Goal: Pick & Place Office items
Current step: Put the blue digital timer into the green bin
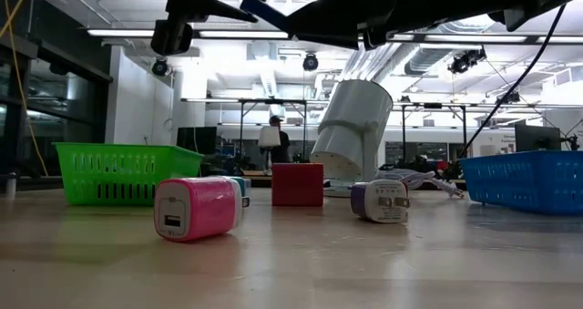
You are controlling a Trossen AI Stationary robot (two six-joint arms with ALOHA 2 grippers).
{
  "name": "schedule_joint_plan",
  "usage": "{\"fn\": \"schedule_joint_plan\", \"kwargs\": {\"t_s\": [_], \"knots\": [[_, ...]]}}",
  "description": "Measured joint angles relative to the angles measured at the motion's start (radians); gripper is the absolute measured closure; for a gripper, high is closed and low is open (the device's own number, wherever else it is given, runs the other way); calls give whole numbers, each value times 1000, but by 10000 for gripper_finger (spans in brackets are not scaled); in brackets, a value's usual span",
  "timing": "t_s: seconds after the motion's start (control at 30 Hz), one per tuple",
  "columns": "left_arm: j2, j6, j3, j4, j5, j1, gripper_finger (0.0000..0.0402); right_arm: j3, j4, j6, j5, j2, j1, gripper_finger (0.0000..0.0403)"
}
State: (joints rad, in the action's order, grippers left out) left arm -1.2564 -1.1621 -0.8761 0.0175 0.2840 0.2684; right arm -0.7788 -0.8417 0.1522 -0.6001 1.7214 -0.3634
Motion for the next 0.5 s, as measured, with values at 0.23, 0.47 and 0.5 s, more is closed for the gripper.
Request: {"fn": "schedule_joint_plan", "kwargs": {"t_s": [0.23, 0.47, 0.5], "knots": [[0, -25, 0, -2, 0, 0, 334, 0, 1, 5, -2, 0, 0, 254], [0, -24, 0, -1, 0, 0, 337, 0, 1, 5, -1, 0, 0, 254], [0, -24, 0, -1, 0, 0, 337, 0, 1, 5, -1, 0, 0, 254]]}}
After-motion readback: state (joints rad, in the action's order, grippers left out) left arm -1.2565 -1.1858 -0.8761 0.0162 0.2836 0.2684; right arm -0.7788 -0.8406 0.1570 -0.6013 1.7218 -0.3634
